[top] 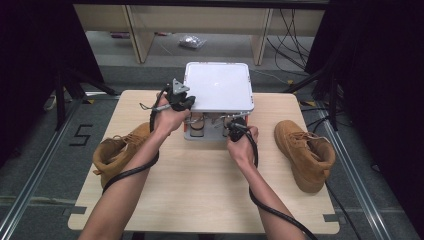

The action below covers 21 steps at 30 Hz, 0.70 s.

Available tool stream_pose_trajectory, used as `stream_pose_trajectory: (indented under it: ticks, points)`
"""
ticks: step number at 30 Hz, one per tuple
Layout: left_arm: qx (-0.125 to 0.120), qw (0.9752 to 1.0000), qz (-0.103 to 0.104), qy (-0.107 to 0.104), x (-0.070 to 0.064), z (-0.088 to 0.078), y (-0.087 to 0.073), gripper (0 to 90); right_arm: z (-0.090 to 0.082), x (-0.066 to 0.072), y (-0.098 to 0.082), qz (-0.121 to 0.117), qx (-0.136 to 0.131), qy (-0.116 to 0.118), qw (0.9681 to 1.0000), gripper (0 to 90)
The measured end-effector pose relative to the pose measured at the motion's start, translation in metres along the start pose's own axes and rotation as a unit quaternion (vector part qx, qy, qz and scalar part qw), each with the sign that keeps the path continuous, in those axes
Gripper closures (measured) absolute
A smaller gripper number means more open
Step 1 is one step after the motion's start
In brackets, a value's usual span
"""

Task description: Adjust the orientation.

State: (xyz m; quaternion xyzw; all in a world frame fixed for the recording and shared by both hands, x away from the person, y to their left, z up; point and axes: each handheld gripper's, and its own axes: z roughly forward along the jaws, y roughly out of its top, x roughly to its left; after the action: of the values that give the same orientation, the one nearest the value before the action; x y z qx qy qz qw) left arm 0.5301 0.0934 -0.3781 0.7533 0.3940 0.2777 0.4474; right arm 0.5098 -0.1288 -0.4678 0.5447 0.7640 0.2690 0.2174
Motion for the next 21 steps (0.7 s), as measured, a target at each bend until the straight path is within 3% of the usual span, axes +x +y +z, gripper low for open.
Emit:
stream_pose_trajectory:
  ticks: [7, 11, 15, 17, 21]
  points:
    - [0.0, 1.0, 0.002, 0.0, 0.0, 0.0, 0.0, 90.0, 0.0, 0.0, 0.0, -0.006, 0.0, 0.005, 1.0, 88.2]
    - [-0.004, 1.0, -0.007, 0.0, -0.001, 0.001, 0.0, 89.9, -0.009, 0.0, 0.0, -0.017, -0.007, 0.008, 0.9998, 81.9]
    - [-0.005, 0.9999, -0.009, 0.0, -0.001, 0.001, 0.0, 89.9, -0.023, 0.001, -0.002, -0.021, -0.003, 0.027, 0.9994, 71.5]
    - [-0.005, 0.9999, -0.012, -0.001, 0.0, 0.0, 0.0, 89.8, -0.03, 0.002, -0.007, -0.006, 0.006, 0.043, 0.9991, 65.5]
    - [0.01, 0.9999, -0.008, -0.001, 0.001, -0.002, 0.003, 85.1, -0.04, -0.002, -0.019, -0.01, 0.014, 0.054, 0.9984, 60.8]
